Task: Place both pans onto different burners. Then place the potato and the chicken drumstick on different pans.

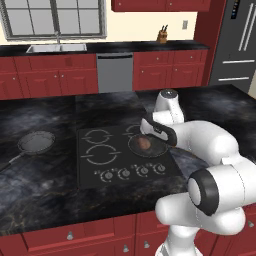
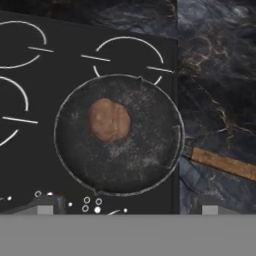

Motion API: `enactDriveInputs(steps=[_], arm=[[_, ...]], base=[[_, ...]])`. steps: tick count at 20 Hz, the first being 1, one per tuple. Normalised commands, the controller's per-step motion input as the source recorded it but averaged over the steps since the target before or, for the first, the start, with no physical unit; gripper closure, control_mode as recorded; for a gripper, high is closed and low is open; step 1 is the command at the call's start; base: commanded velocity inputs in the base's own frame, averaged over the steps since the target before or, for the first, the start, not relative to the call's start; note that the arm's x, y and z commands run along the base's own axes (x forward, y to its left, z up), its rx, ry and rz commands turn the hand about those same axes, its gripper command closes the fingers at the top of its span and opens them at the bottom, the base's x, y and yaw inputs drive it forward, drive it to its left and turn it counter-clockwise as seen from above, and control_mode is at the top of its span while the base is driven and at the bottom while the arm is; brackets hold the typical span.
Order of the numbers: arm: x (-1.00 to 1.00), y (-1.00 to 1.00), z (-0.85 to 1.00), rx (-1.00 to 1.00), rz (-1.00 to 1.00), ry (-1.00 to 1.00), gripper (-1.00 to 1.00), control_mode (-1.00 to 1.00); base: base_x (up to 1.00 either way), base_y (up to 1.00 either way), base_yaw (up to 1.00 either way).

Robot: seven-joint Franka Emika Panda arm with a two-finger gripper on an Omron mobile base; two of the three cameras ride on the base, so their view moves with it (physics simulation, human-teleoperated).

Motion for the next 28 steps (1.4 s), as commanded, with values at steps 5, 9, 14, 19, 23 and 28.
enactDriveInputs(steps=[5, 9, 14, 19, 23, 28], arm=[[-0.21, 0.0, 0.09, 0.01, 0.0, -0.02, -1.0, -1.0], [-0.01, 0.0, 0.17, 0.0, 0.0, 0.0, -1.0, -1.0], [0.0, 0.0, 0.07, 0.0, 0.0, 0.0, -1.0, -1.0], [-0.02, 0.0, 0.01, 0.02, 0.0, 0.0, -1.0, -1.0], [-0.17, 0.0, 0.02, 0.03, 0.0, 0.0, -1.0, -1.0], [-0.33, 0.0, 0.01, 0.01, 0.0, 0.0, -1.0, -1.0]], base=[[0.0, 0.0, 0.0], [0.0, 0.0, 0.0], [0.0, 0.0, 0.0], [0.0, 0.0, 0.0], [0.0, 0.0, 0.0], [0.0, 0.0, 0.0]])
